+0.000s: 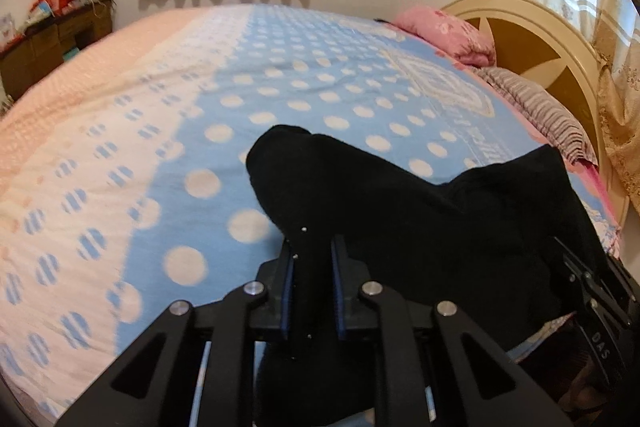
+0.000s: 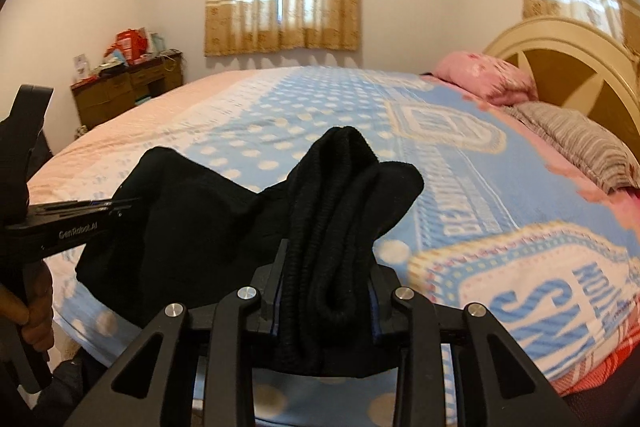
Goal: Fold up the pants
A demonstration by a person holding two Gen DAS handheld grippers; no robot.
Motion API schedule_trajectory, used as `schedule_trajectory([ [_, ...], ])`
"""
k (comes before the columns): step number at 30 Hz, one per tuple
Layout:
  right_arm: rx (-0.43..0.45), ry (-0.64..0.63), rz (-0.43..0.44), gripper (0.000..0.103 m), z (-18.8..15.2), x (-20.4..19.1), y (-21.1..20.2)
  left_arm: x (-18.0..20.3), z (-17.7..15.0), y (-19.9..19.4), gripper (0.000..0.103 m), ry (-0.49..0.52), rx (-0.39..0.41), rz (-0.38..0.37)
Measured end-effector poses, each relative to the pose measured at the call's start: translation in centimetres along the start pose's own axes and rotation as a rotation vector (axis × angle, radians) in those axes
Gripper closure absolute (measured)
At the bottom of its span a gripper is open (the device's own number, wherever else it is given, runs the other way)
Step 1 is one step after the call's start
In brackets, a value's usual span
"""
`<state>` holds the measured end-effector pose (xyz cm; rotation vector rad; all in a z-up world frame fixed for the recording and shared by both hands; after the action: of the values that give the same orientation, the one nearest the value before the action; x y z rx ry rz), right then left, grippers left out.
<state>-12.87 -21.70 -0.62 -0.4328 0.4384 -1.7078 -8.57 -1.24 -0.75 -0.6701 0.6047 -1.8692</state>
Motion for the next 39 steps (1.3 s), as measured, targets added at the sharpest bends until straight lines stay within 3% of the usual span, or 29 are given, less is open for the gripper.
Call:
schedule_trajectory([
  [7,0.035,-0.056,0.083,0.071,2.7,-3.5,1.1,-3.7,1.4,-1.4,0.086,-0.051,0.051,0.077],
  [15,0.072,-0.150,0.228,0.071,6.1,-10.4,3.8,-9.1,2.2,-2.3,0.086,-0.147,0.085,0.170],
  [27,0.089,-0.182,0.460,0.071,9.2,-20.8,8.9,-18.8,3.2,-4.9,0.086,-0.268,0.155,0.420],
  [34,0.055,-0.207,0.499,0.071,8.3,-24.6,13.3,-22.4,4.0,-4.4,0.086,-0.267,0.168,0.576],
  [39,-0.078,-0.268,0.444,0.071,6.4,-25.8,18.3,-24.4,3.1,-1.7,0.086,-0.256,0.104,0.633],
])
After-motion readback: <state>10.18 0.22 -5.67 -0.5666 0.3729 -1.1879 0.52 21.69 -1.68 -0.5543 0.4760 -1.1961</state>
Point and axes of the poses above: each gripper's, at about its wrist camera, not at the fingertips, and y roughly the way its jaws point, x to its right, z to its top, the point moved 3 cm from there along y, roughly the way its jaws point
